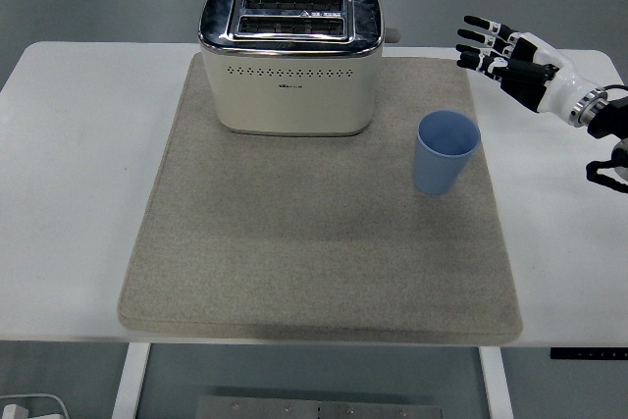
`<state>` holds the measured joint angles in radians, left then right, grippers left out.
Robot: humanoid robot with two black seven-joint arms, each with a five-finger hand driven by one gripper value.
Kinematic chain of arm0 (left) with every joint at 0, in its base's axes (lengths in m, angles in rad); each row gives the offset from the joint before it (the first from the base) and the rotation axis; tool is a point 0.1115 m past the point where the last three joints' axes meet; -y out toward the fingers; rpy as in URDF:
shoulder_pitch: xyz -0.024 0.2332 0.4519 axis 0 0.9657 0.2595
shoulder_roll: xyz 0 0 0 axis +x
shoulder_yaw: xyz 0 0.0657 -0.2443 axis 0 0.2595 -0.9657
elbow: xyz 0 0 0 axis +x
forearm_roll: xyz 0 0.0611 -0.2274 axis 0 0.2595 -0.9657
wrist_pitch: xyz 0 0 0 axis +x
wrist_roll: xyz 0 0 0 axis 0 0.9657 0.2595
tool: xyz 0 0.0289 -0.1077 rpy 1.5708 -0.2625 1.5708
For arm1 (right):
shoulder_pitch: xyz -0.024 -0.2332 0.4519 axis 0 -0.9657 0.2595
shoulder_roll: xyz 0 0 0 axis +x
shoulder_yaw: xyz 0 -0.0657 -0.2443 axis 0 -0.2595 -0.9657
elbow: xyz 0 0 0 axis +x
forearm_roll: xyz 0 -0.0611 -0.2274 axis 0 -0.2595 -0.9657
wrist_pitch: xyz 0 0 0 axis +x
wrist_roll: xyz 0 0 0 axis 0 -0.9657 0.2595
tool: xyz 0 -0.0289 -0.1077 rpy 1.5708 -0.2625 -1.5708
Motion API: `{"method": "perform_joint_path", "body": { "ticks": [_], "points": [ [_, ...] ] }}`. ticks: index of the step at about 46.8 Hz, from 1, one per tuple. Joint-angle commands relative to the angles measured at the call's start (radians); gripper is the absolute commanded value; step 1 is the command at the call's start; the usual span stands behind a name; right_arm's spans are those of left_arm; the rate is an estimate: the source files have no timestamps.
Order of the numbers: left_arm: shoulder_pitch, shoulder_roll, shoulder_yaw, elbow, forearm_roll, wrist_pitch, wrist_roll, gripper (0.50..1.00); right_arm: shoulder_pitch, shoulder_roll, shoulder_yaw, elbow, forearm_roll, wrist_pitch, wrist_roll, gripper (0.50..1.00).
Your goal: Put the water cup in front of the bread machine
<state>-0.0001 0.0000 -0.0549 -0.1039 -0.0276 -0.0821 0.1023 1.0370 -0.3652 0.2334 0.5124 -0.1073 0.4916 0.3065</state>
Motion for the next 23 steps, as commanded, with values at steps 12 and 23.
{"method": "perform_joint_path", "body": {
  "ticks": [12, 23],
  "points": [
    [0.000, 0.000, 0.000, 0.000, 0.000, 0.001, -0.001, 1.000, -0.060, -0.069, 0.009, 0.044, -0.063, 0.012, 0.003, 0.913],
    [0.000, 0.000, 0.000, 0.000, 0.000, 0.001, -0.001, 1.000, -0.068, -0.106, 0.009, 0.069, -0.074, 0.012, 0.003, 0.913]
  ]
}}
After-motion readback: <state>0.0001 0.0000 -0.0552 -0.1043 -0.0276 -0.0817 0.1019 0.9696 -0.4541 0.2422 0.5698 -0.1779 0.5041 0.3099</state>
